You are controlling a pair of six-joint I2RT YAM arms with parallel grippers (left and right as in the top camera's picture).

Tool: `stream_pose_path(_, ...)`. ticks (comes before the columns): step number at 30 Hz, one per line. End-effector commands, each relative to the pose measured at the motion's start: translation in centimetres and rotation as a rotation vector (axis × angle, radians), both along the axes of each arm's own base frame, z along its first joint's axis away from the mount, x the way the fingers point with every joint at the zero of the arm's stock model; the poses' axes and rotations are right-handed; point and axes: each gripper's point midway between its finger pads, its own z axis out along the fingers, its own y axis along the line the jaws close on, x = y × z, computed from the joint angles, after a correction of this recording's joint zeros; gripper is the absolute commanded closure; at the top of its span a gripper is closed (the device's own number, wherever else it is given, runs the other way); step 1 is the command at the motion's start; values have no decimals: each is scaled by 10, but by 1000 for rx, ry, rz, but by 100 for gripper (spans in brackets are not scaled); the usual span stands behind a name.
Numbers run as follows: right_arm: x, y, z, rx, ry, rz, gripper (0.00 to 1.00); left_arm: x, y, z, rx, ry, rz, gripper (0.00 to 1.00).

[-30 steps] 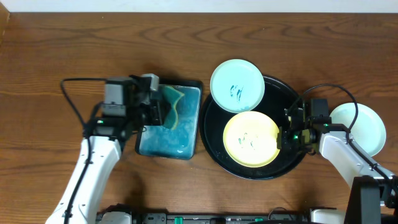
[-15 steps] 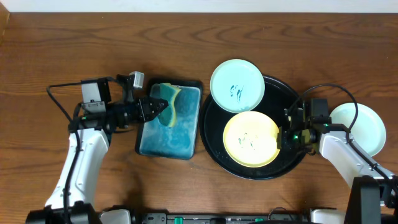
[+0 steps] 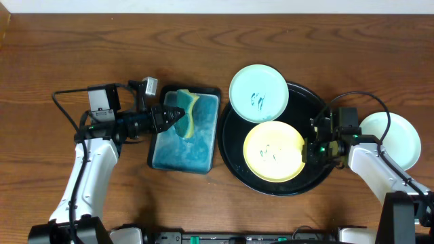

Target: Clean dirty plates on tray and stack at the side

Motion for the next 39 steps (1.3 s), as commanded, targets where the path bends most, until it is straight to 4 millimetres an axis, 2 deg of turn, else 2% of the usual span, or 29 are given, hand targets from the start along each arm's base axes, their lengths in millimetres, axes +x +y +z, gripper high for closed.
stream_pose_path(1,-9,0,-6,-13,27,1,99,-2,-2,3,-19,-24,-26,92)
stream_pose_path(39,-8,0,-6,-13,27,1,99,-3,0,-3,7,1,-8,93)
